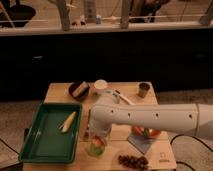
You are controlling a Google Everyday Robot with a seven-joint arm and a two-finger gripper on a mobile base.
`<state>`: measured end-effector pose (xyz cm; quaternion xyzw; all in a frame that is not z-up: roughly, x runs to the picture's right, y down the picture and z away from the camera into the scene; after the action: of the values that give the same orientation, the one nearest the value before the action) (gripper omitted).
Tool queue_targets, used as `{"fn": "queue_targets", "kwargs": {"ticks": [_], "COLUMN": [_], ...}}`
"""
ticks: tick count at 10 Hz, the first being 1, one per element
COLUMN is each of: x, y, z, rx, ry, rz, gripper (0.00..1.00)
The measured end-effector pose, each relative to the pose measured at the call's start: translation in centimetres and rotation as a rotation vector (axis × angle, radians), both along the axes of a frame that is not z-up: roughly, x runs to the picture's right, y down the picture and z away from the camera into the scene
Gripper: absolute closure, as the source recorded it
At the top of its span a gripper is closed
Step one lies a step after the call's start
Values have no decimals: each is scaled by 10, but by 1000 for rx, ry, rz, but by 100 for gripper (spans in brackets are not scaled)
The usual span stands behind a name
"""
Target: Place apple in plastic cup
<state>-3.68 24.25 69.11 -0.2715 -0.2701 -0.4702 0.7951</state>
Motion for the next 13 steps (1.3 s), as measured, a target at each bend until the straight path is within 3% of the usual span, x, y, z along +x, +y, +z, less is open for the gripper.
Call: {"fn": "queue_targets", "kwargs": {"ticks": [1,13], "x": [-1,5], "y": [-1,2], "z": [0,-4], "rx": [3,19], "ry": [2,15], "rz": [-2,34], "gripper": [20,20]}}
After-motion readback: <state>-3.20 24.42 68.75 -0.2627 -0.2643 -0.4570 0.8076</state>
